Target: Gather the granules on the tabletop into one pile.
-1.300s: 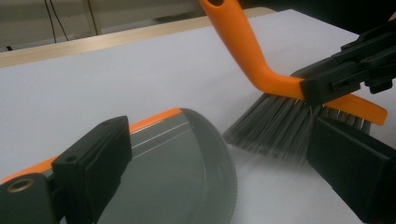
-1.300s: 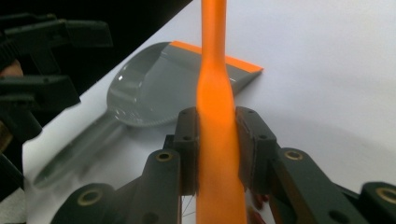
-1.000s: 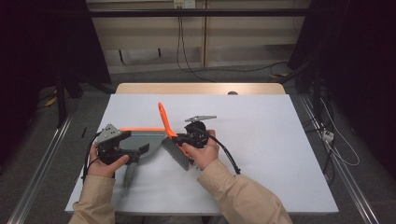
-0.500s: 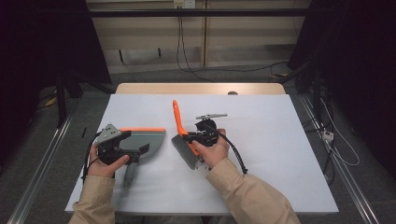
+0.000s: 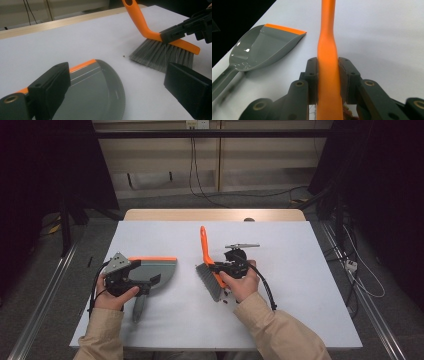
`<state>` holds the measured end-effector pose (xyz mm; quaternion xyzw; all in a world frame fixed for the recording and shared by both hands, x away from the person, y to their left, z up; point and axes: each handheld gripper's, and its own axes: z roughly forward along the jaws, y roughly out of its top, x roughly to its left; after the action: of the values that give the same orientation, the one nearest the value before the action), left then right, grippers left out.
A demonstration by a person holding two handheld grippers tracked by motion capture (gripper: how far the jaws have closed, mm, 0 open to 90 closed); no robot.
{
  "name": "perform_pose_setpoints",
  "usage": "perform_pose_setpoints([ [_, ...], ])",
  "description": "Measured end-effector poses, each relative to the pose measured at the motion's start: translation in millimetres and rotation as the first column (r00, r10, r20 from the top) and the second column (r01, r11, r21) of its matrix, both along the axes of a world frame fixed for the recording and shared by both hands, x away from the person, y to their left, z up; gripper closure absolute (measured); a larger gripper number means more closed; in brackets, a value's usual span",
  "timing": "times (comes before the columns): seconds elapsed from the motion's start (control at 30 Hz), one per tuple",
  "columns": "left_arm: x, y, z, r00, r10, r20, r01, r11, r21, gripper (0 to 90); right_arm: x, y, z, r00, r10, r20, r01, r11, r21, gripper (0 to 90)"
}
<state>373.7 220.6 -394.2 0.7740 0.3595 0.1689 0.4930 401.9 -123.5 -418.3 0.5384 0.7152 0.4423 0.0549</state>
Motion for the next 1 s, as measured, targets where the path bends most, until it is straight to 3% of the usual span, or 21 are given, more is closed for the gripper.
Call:
perform_pose_setpoints([
  [0.17,0.7,-0.8,-0.6,1.0000,-0.003,0.000,0.003,1.0000,0.002,6.8,-1.3,-2.2,1.6,0.9999,-0.003,-0.012,0.004,0.999,0.039,72.1],
  [0.37,1.6,-1.0,-1.0,1.0000,-0.004,-0.002,0.004,1.0000,0.002,6.8,5.4,9.5,7.5,0.9996,0.021,-0.019,-0.018,0.994,0.104,72.1],
  [0.53,2.2,0.4,-1.4,1.0000,0.002,-0.004,-0.002,1.0000,0.002,6.8,27.2,27.7,7.8,0.9996,0.015,-0.025,-0.012,0.993,0.120,72.1],
  [0.6,2.7,1.2,-1.6,1.0000,0.002,-0.006,-0.002,1.0000,0.001,6.8,38.4,32.9,2.6,0.9985,0.004,-0.055,0.004,0.991,0.137,72.1],
  [0.67,3.2,2.0,-1.8,1.0000,0.003,-0.005,-0.003,1.0000,0.001,6.8,47.1,36.7,-3.9,0.9975,-0.012,-0.070,0.020,0.993,0.119,72.0],
  [0.7,3.4,2.4,-1.9,1.0000,0.004,-0.004,-0.004,1.0000,0.003,6.8,50.7,37.0,-7.2,0.9974,-0.033,-0.064,0.038,0.996,0.085,71.9],
  [0.77,3.5,2.7,-2.1,1.0000,0.007,-0.006,-0.007,1.0000,0.002,6.7,54.3,32.5,-9.5,0.9951,-0.042,-0.089,0.051,0.994,0.100,71.8],
  [1.0,2.6,0.9,-1.9,1.0000,0.006,-0.001,-0.006,0.9999,0.009,6.8,43.8,13.7,-7.4,0.9930,-0.077,-0.090,0.083,0.994,0.071,71.2],
])
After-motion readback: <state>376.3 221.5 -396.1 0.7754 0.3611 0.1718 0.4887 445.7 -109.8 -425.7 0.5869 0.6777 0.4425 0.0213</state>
